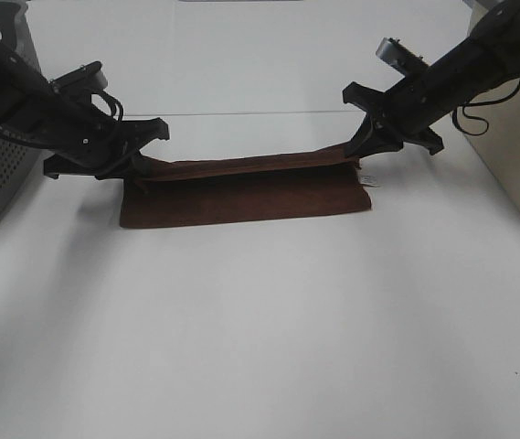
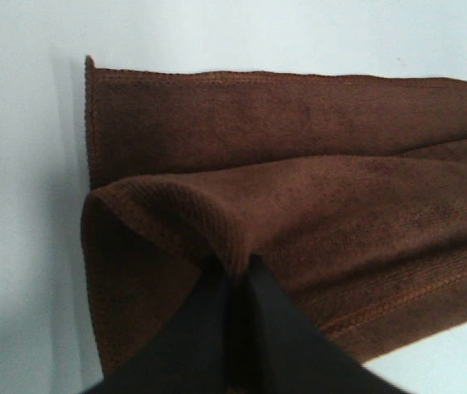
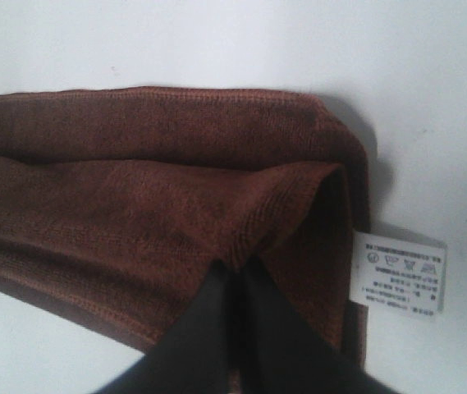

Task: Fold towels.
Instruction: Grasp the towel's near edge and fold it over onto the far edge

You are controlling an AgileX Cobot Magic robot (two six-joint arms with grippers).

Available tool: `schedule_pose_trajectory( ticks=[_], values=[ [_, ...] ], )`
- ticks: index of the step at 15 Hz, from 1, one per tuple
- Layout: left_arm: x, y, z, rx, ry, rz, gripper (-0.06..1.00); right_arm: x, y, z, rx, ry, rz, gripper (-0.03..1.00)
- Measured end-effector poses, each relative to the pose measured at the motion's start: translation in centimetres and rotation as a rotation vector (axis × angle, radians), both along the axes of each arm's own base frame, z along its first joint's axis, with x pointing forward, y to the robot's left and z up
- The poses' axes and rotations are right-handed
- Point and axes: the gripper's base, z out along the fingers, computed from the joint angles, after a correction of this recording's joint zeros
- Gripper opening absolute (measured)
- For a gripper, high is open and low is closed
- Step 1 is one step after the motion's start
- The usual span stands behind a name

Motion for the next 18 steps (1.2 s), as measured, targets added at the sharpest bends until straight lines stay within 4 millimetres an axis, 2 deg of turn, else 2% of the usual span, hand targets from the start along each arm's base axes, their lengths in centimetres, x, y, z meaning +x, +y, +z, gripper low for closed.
schedule_pose_trajectory(
  ticks=[3, 6, 8, 10, 11, 13, 15, 16, 18],
  values=[
    [0.5, 0.2, -0.2, 0.036, -0.056, 0.026, 0.01, 0.3, 1.0, -1.4, -0.024, -0.029, 0.006, 0.02],
    [0.8, 0.0, 0.0, 0.055, -0.097, 0.039, 0.01, 0.6, 1.3, -1.5, -0.043, -0.066, -0.005, 0.03],
    [0.7, 0.0, 0.0, 0.056, -0.098, 0.037, 0.05, 0.8, 1.2, -1.5, -0.057, -0.079, -0.008, 0.06],
    [0.9, 0.2, 0.1, 0.068, -0.116, 0.045, 0.22, 1.1, 0.8, -1.5, -0.087, -0.111, -0.02, 0.17],
    [1.0, 0.4, 0.1, 0.076, -0.122, 0.045, 0.36, 1.2, 0.6, -1.6, -0.099, -0.123, -0.027, 0.25],
    [1.0, 0.6, 0.1, 0.082, -0.126, 0.046, 0.61, 1.3, 0.2, -1.6, -0.11, -0.133, -0.035, 0.51],
    [1.0, 0.6, 0.1, 0.084, -0.127, 0.044, 0.7, 1.3, 0.2, -1.6, -0.109, -0.133, -0.035, 0.7],
    [1.0, 0.6, 0.1, 0.09, -0.125, 0.035, 0.71, 1.3, 0.2, -1.4, -0.112, -0.136, -0.033, 0.74],
    [0.8, 0.7, 0.6, 0.117, -0.13, -0.012, 0.71, 1.1, 0.1, -0.3, -0.125, -0.145, -0.007, 0.77]
  ],
)
